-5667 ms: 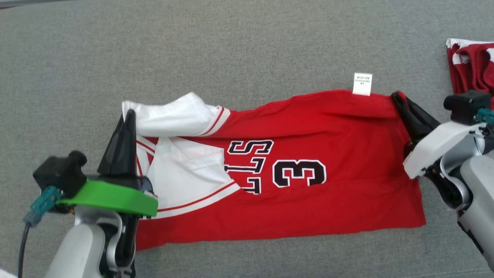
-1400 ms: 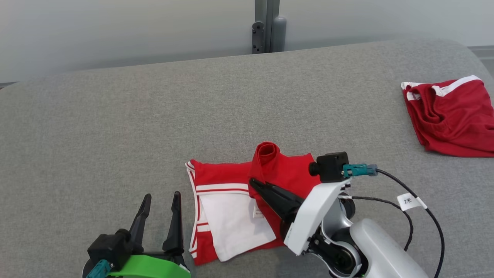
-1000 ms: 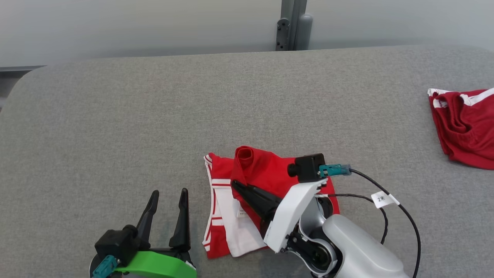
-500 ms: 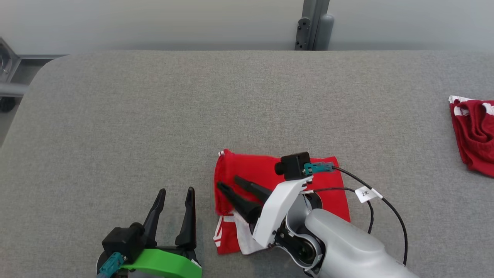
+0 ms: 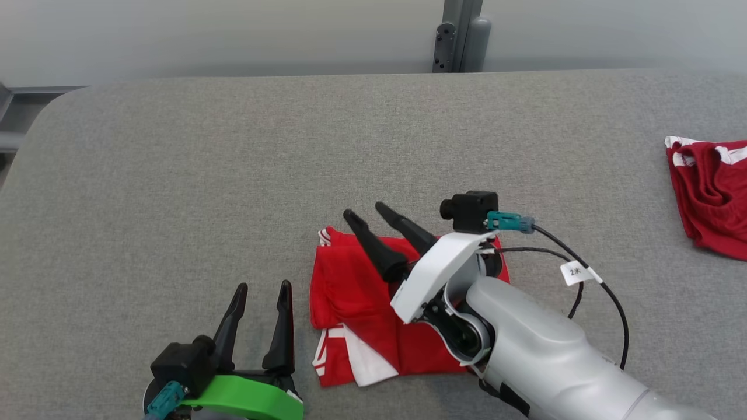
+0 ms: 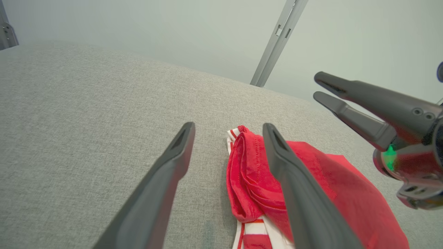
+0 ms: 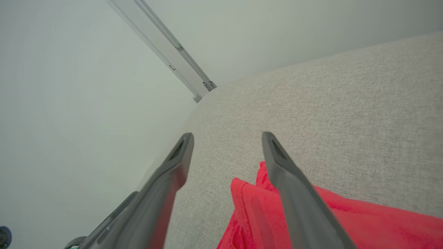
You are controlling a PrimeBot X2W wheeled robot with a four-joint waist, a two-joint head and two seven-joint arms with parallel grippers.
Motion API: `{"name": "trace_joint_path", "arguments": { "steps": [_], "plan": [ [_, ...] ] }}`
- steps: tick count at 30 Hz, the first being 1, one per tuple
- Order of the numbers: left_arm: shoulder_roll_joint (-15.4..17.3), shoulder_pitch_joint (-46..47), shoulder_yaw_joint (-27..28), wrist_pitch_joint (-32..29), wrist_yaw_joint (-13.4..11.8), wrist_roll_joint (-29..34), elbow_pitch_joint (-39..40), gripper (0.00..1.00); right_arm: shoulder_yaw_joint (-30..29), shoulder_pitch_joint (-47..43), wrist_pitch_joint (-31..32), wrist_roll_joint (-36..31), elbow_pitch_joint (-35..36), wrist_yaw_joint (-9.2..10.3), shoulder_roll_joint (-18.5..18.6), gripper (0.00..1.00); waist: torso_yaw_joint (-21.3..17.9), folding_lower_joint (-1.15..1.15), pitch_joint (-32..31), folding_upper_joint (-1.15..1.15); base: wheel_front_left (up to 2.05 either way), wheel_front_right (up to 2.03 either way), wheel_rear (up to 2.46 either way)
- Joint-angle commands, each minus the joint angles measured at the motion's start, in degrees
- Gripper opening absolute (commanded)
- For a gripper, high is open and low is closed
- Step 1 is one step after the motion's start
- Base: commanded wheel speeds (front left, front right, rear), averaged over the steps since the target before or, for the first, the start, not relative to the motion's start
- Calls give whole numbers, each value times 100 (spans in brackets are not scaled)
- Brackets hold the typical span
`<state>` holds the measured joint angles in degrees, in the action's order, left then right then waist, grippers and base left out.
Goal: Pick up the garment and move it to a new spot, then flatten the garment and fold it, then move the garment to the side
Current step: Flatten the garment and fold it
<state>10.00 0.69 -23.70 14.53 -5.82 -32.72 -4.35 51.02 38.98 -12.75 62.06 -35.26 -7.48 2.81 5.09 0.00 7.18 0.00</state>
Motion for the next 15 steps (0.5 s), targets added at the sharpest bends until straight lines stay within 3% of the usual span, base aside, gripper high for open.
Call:
{"name": "trace_joint_path", "arguments": {
  "steps": [1, 7, 13, 15],
  "plan": [
    [33, 83, 13, 23, -18, 17, 25, 100, -110, 79, -97, -184, -76, -2, 18, 100, -50, 0, 7, 0, 0, 0, 0],
    [53, 44, 1, 24, -34, 35, 66, 100, -653, -36, -232, -907, -143, -2, 181, 100, -147, 0, -2, 0, 0, 0, 0],
    [81, 25, -14, 22, -73, 58, 121, 100, -1158, -545, -244, -1692, 283, -2, 459, 100, -167, 0, -16, 0, 0, 0, 0],
    [90, 21, -10, 22, -83, 54, 135, 100, -1216, -829, -242, -1933, 444, -2, 543, 40, -158, 0, -17, 0, 0, 0, 0]
  ]
}}
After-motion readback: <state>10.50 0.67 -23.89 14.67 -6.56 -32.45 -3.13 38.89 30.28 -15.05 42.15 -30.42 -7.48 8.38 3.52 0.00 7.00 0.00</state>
